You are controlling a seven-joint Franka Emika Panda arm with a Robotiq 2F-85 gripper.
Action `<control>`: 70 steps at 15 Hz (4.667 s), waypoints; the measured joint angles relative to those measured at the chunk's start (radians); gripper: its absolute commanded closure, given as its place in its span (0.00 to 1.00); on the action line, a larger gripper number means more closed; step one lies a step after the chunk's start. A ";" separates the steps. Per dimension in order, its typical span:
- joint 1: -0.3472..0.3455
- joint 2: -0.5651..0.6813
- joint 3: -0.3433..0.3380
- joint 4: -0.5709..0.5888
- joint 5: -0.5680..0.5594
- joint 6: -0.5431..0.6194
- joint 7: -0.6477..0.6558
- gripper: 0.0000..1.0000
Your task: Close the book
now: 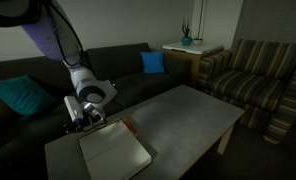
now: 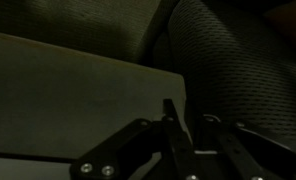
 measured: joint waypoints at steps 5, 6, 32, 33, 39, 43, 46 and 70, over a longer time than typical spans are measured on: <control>0.075 0.000 -0.065 0.016 -0.028 0.025 0.081 1.00; 0.074 -0.001 -0.059 0.016 -0.061 0.037 0.109 1.00; 0.056 -0.001 -0.063 0.010 -0.227 0.162 0.333 1.00; 0.063 -0.001 -0.068 0.009 -0.239 0.162 0.358 1.00; 0.150 -0.005 -0.117 0.018 -0.331 0.155 0.548 1.00; 0.226 -0.005 -0.163 0.033 -0.396 0.139 0.673 1.00; 0.263 -0.005 -0.180 0.036 -0.440 0.137 0.741 1.00; 0.259 -0.005 -0.263 0.099 -0.557 0.052 0.847 1.00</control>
